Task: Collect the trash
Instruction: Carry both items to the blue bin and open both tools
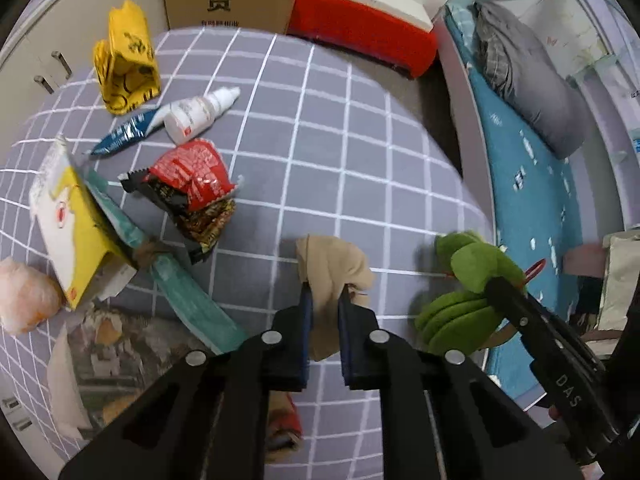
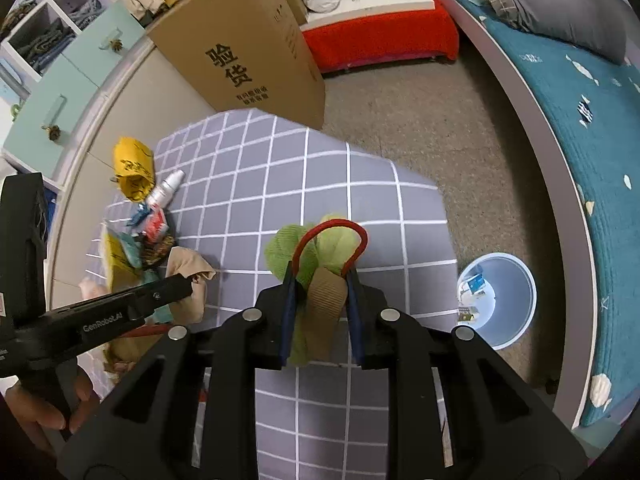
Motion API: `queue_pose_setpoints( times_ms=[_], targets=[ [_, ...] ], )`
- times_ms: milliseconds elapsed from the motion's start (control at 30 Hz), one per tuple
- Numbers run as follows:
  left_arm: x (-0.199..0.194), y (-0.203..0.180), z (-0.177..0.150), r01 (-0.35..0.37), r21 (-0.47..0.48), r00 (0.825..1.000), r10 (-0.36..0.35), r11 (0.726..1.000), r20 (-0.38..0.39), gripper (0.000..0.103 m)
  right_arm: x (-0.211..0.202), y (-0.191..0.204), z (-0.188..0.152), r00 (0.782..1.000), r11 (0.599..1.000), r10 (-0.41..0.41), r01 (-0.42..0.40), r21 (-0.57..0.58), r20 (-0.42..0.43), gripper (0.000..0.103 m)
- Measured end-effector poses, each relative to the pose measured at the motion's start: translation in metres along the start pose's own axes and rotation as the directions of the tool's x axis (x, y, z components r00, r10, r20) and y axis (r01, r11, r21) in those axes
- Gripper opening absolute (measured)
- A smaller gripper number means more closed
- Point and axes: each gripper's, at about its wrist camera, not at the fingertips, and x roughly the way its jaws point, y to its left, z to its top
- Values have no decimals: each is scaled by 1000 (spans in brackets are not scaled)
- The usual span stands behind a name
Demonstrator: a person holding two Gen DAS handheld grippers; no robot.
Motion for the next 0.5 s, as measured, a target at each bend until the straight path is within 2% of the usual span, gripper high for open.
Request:
queue_pose_setpoints(
  times_ms=[167,300,500],
  targets=[
    [-30,-32,-7,34,20,998,-35,999,48,11,-37,-15,5,999,1000,5,-5,-6,45,22],
    [-50,-75,-17,66,65,994,-71,996,79,11,-74,-40,6,996,1000,-5,4,8,90,22],
    [-63,-149,-36,111,160,988,-126,981,87,11,-132,-98,-1,988,997,-52,43,63,146,22]
  ],
)
